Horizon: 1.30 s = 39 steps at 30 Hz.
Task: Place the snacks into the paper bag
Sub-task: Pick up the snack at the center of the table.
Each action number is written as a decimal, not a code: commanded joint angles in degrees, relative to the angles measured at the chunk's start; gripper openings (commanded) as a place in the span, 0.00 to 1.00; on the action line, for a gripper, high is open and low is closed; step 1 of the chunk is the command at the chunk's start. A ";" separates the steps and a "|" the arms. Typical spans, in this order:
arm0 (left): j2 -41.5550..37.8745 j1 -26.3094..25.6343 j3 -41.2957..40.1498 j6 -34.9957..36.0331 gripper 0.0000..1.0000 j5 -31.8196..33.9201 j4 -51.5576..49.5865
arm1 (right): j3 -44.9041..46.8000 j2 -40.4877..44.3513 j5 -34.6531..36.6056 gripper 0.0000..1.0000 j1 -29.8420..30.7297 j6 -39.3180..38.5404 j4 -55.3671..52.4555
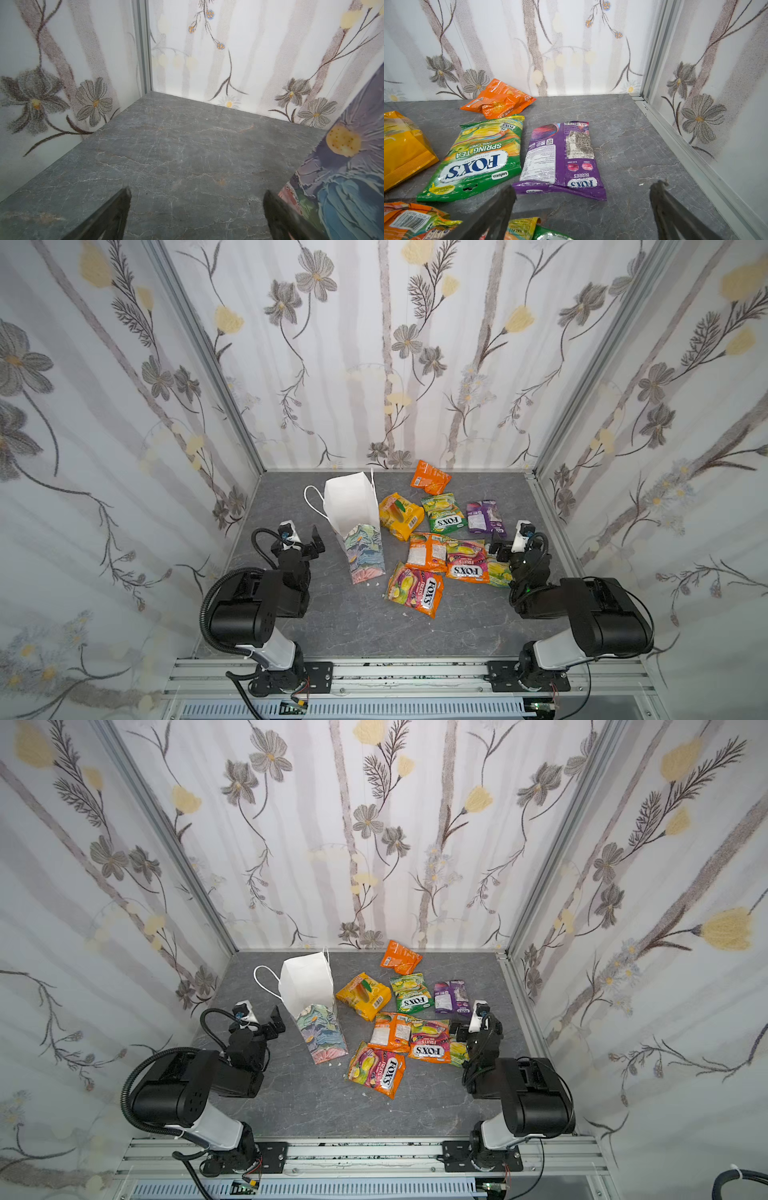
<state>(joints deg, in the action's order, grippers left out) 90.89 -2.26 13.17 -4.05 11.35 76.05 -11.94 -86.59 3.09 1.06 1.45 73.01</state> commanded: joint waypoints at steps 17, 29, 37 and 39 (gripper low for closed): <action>0.04 0.04 0.36 0.20 1.00 0.25 1.29 | -0.10 0.09 -0.68 0.99 -0.07 -0.08 1.02; 0.01 -0.02 0.41 0.21 1.00 0.26 1.16 | -0.15 0.01 -0.37 0.99 0.08 -0.13 1.11; -9.42 -0.02 0.72 -1.34 1.00 4.64 -7.25 | -8.13 8.99 -1.37 1.00 0.98 -1.57 -19.86; -15.64 -0.02 1.60 -3.56 1.00 6.98 -14.89 | -9.11 12.74 -0.48 1.00 1.58 -0.37 -22.57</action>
<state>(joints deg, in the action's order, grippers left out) 79.92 -2.26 13.74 -4.95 15.03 69.04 -19.73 -77.34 2.92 2.13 1.17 58.37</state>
